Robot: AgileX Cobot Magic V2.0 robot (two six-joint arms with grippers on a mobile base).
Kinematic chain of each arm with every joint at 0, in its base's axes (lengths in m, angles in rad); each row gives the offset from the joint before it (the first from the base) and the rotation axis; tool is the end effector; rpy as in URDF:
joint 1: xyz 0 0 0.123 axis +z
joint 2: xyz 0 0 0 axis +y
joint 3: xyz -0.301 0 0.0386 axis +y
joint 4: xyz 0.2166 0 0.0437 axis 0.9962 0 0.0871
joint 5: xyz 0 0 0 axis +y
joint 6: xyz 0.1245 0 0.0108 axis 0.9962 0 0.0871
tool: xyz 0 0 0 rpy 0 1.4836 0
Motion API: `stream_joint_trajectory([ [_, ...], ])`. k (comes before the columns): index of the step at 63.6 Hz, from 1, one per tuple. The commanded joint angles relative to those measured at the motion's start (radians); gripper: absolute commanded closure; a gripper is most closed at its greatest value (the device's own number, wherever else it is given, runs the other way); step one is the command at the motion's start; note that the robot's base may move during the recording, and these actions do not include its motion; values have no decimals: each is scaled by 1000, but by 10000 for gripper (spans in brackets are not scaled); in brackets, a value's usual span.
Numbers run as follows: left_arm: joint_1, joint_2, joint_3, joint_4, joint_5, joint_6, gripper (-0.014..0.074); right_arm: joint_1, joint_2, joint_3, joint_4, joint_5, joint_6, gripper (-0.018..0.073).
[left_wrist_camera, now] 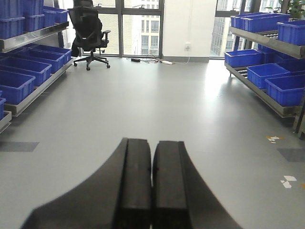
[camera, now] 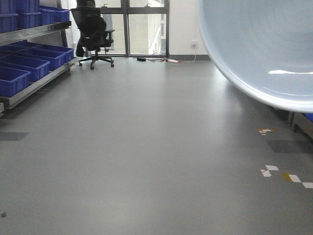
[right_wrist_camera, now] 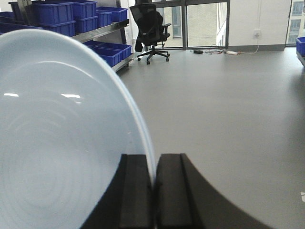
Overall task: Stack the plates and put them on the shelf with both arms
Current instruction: 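Drive the base away from the table carrying the plate stack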
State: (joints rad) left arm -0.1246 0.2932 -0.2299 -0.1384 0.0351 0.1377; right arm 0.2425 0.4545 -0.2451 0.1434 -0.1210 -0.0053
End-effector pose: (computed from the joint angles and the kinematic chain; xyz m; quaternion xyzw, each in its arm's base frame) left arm 0.0663 -0.0089 0.2754 0.0457 0.7095 -0.0457 0.7018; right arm 0.0902 0.0201 0.2872 -0.0312 0.7073 0.1272 0.6947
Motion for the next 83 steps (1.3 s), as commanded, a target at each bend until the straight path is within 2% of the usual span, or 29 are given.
stream_joint_trajectory([
  [1,2,6,-30,-6,-81,-4,516,-7,-1,-31,-2,-104,-1,510],
  [83,2,6,-30,-6,-81,-4,516,-7,-1,-31,-2,-104,-1,510],
])
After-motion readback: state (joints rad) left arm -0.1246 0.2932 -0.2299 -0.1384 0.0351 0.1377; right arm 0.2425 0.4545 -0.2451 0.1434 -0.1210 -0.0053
